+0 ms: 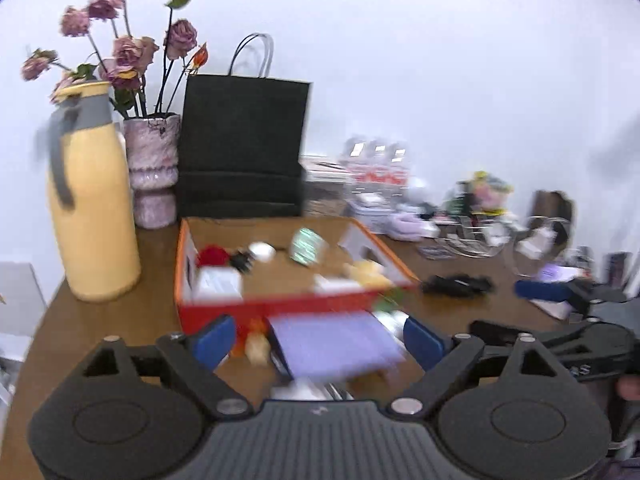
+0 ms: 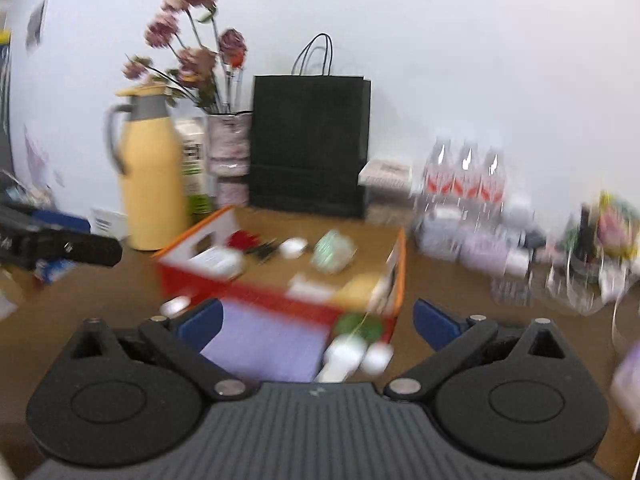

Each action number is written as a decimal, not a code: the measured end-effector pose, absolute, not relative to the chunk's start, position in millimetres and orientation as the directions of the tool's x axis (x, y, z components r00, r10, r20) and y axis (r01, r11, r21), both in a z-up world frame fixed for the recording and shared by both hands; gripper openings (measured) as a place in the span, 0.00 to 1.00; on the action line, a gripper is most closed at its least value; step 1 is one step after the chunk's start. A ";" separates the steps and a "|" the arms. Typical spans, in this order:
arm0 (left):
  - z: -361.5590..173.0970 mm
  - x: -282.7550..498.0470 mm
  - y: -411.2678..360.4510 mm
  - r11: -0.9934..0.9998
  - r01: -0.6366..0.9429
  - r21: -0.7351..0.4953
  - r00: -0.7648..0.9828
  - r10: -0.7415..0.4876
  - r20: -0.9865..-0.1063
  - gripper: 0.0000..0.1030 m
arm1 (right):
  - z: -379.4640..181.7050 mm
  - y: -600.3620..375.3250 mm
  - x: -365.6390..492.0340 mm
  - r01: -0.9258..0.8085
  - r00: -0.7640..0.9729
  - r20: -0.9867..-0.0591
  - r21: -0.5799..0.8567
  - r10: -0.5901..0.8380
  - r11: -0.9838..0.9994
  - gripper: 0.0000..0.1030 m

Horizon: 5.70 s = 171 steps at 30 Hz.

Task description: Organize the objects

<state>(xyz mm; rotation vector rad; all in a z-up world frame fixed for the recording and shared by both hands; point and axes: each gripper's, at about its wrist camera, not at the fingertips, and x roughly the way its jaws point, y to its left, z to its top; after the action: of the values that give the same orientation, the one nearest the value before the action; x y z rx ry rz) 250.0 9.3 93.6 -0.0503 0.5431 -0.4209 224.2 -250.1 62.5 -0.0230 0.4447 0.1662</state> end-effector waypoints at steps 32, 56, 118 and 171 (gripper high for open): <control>40.6 145.2 -3.9 0.965 0.263 0.018 0.794 -0.205 -0.573 0.96 | 0.5 -229.4 96.5 0.001 0.915 -0.404 -0.020 -0.009 1.000 1.00; 2.7 223.7 -41.9 0.966 0.252 0.049 0.761 -0.167 -0.627 0.95 | -22.7 -253.6 153.9 0.020 0.897 -0.441 -0.002 -0.019 1.000 1.00; -43.6 175.8 -10.1 0.932 0.357 0.060 0.697 -0.223 -0.681 0.52 | -42.7 -201.5 155.4 -0.190 0.763 -0.620 0.060 0.186 0.980 0.45; 112.9 522.7 -63.5 0.958 0.280 0.065 0.723 -0.167 -0.670 0.64 | 100.9 -284.5 480.5 -0.098 0.798 -0.602 -0.065 0.039 0.993 0.89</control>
<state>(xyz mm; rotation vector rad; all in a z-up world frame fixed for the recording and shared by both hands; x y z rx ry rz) 522.7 -63.5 112.9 0.1662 0.7220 -0.2480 480.5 -284.5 100.9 -0.0946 0.6436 0.0733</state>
